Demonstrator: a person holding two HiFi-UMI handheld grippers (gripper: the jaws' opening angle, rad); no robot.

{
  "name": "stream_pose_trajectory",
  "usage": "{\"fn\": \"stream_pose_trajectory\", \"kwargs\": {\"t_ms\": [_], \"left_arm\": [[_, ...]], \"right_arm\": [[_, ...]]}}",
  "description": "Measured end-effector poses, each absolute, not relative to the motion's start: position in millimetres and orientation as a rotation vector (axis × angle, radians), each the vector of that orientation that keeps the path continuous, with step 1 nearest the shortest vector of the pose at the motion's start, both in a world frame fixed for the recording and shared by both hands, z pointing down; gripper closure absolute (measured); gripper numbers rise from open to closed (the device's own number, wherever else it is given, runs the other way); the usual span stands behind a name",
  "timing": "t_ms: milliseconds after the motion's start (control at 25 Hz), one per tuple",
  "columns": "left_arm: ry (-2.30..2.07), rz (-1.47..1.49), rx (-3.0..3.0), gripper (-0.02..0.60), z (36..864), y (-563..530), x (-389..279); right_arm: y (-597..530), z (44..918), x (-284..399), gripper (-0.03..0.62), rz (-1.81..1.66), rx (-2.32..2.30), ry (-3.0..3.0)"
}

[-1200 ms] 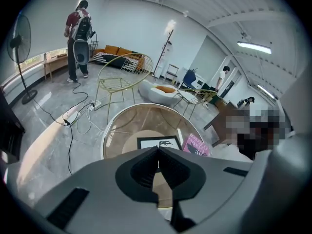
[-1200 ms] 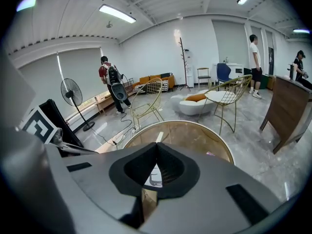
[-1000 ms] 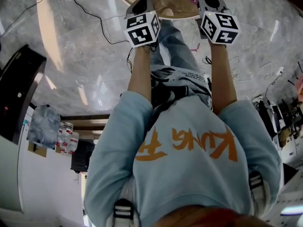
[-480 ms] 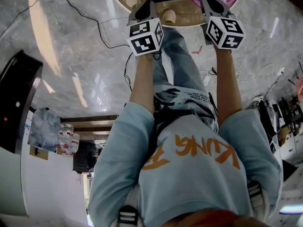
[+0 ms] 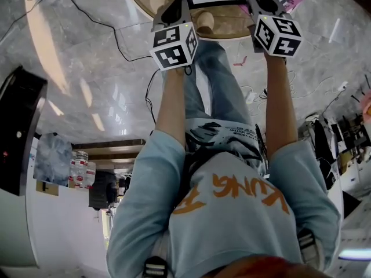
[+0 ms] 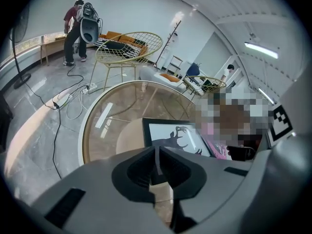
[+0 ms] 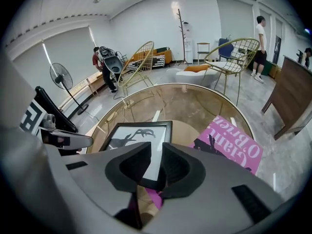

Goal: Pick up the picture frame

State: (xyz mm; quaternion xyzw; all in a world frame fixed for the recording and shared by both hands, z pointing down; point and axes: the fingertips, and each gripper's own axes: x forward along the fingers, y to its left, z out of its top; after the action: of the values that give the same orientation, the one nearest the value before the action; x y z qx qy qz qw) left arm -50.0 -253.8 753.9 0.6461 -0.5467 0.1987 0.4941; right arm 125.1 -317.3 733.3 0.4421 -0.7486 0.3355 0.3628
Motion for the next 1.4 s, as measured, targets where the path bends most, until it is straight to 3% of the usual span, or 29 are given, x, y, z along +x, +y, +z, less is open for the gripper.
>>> {"fn": "stream_pose_trajectory", "kwargs": {"t_ms": [40, 120, 160, 840, 1080, 1400], "left_arm": [[-1.323, 0.472, 1.560, 0.546, 756.0, -255.6, -50.2], [-1.312, 0.456, 1.546, 0.429, 759.8, -261.2, -51.0], [-1.306, 0.453, 1.542, 0.406, 761.8, -264.0, -50.9], [-1.238, 0.466, 1.426, 0.408, 795.3, -280.0, -45.6], [-1.256, 0.524, 1.357, 0.503, 801.8, -279.9, -51.2], [-1.227, 0.556, 1.376, 0.499, 806.3, -280.2, -48.6]], "right_arm": [[-317.9, 737.2, 125.5, 0.521, 0.868, 1.134, -1.919], [-320.0, 742.6, 126.1, 0.515, 0.872, 1.133, -1.906], [-321.3, 744.4, 126.7, 0.510, 0.871, 1.134, -1.902], [-341.5, 770.0, 123.4, 0.479, 0.846, 1.072, -1.808], [-338.5, 779.4, 123.1, 0.477, 0.847, 1.055, -1.761], [-336.5, 786.4, 126.9, 0.479, 0.889, 1.063, -1.754]]}}
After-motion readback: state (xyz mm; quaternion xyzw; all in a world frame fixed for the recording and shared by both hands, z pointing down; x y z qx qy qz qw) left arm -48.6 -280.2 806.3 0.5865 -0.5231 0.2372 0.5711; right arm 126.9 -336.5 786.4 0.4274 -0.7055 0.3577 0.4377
